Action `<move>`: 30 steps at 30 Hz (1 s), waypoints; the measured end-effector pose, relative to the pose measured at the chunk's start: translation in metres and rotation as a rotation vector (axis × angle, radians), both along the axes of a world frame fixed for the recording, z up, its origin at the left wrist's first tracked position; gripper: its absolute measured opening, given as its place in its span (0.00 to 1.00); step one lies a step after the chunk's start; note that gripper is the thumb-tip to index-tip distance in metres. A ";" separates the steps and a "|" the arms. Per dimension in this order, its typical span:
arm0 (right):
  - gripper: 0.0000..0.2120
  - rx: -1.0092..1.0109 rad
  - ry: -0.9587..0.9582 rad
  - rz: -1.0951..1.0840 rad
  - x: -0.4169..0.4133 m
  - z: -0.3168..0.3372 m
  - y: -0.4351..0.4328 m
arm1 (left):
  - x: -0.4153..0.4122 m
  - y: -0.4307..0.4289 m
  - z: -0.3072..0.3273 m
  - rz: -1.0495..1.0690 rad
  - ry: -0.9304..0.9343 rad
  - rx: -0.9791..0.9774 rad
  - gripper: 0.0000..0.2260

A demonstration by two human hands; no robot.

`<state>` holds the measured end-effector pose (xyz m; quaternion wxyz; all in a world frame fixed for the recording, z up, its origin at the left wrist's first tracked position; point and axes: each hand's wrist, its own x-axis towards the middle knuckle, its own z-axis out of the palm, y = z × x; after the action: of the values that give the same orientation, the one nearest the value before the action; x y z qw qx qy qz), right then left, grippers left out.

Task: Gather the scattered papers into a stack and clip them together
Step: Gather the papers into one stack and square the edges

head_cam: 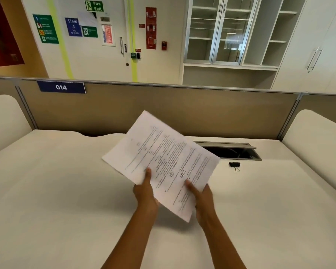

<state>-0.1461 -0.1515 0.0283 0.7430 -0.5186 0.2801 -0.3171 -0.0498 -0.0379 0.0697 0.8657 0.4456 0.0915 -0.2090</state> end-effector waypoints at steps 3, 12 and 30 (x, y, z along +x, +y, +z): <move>0.22 -0.067 0.125 -0.016 0.003 -0.021 0.004 | 0.000 -0.006 -0.025 0.071 0.048 0.144 0.13; 0.31 -0.239 0.559 -0.003 -0.007 -0.020 -0.031 | 0.050 0.048 -0.053 0.223 -0.122 0.712 0.29; 0.29 -0.233 0.664 0.004 -0.003 -0.017 -0.043 | 0.076 0.059 -0.049 -0.145 -0.591 1.368 0.17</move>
<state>-0.1494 -0.1941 0.0110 0.5480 -0.6751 0.4674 -0.1597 0.0263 0.0210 0.0208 0.3679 0.9270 -0.0649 -0.0338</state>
